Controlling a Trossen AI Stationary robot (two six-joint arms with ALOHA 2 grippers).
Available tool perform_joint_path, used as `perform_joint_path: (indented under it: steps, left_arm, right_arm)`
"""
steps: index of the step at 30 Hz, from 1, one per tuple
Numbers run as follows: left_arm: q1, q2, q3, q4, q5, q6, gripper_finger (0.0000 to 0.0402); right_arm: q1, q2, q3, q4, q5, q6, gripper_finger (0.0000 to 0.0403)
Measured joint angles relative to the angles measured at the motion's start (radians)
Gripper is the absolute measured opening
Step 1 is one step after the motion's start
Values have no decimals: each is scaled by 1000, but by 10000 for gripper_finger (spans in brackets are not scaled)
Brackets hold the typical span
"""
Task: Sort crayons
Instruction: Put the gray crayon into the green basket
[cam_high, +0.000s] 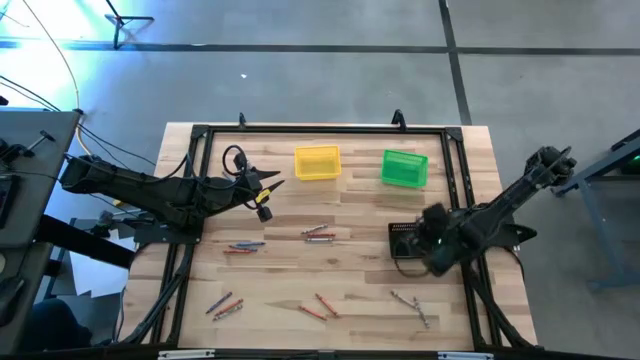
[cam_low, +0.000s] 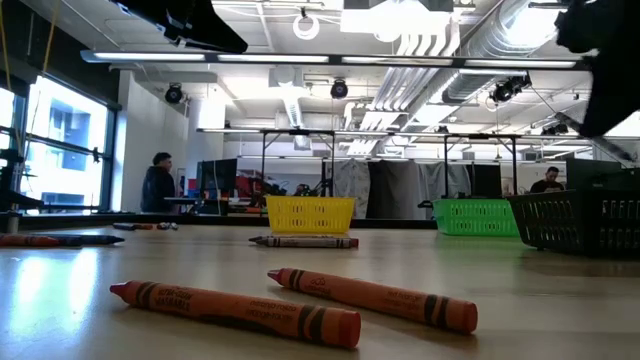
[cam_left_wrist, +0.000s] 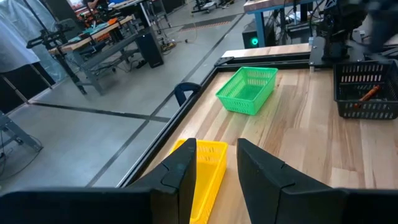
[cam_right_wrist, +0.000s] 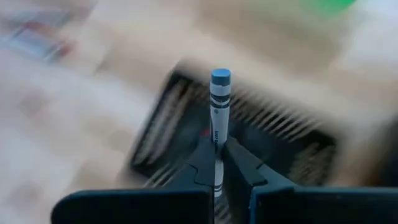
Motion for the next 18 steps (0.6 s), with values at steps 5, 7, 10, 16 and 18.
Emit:
perform_joint_path:
  steps: [5, 7, 10, 16, 18]
  left_arm:
    - [0, 0, 0, 0, 0, 0, 101]
    - [0, 0, 0, 0, 0, 0, 101]
    - [0, 0, 0, 0, 0, 0, 101]
    - [0, 0, 0, 0, 0, 16, 101]
    - [0, 0, 0, 0, 0, 16, 101]
  right_arm:
    - [-142, -22, 0, -184, 160, -51, 2]
    - [-206, -31, 0, -204, 240, -85, 2]
    - [-305, -37, 0, -204, 337, -161, 2]
    - [-504, -37, 0, -124, 471, -342, 2]
    - [-570, -37, 0, -65, 497, -431, 3]
